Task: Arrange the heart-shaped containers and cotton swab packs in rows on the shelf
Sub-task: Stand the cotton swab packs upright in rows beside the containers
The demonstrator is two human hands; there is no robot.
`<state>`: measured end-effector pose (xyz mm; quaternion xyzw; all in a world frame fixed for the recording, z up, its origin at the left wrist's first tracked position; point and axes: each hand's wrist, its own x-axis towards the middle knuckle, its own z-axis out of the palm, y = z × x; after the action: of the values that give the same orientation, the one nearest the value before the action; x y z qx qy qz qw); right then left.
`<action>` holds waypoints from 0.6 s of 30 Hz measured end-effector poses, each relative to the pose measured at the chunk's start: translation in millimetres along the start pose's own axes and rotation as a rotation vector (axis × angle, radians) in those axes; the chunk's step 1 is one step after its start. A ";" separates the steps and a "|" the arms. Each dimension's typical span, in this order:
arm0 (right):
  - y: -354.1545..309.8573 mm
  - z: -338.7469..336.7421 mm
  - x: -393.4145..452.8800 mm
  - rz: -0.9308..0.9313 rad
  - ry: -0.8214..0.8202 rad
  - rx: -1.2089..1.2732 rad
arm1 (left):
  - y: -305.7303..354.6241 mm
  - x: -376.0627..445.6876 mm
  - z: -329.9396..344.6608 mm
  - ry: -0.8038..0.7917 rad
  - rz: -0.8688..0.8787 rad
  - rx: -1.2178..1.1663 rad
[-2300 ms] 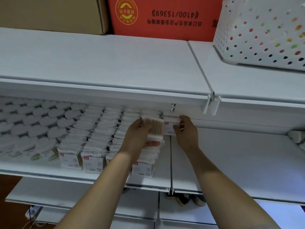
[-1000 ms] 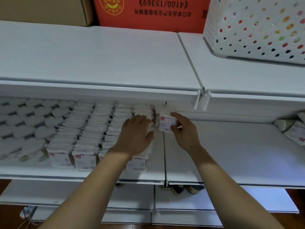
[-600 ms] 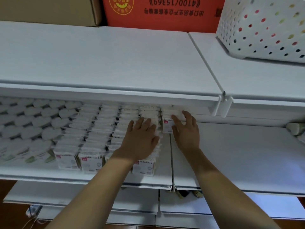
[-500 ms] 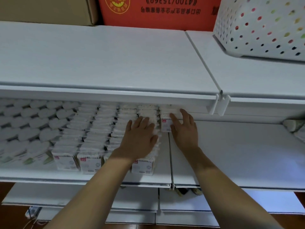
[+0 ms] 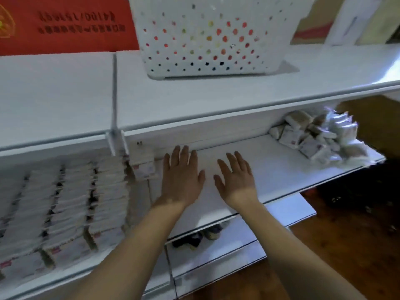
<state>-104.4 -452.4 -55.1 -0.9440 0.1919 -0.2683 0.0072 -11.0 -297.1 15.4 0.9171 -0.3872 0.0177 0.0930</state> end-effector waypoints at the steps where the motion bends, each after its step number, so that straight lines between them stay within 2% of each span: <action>1: 25.1 -6.7 -5.6 0.018 0.034 -0.008 | 23.6 4.4 4.4 -0.022 0.015 -0.004; 3: 75.5 -23.0 -12.7 0.078 0.068 -0.031 | 71.5 14.7 12.7 -0.057 0.053 -0.023; 7: 178.7 -57.5 -22.3 0.211 -0.061 -0.137 | 168.5 44.8 31.6 -0.070 0.087 -0.043; 11: 272.2 -78.0 -26.6 0.325 -0.087 -0.153 | 251.1 71.1 50.8 -0.080 0.099 -0.038; 14: 318.2 -84.3 -21.8 0.412 -0.120 -0.122 | 291.7 90.6 63.9 -0.102 0.110 -0.038; 18: 348.4 -74.2 -2.0 0.436 -0.166 -0.122 | 322.2 121.2 78.3 -0.115 0.123 -0.062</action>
<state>-268.6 -767.7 -33.2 -0.8978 0.4057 -0.1697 0.0239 -159.2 -617.2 1.6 0.8879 -0.4477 -0.0414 0.0976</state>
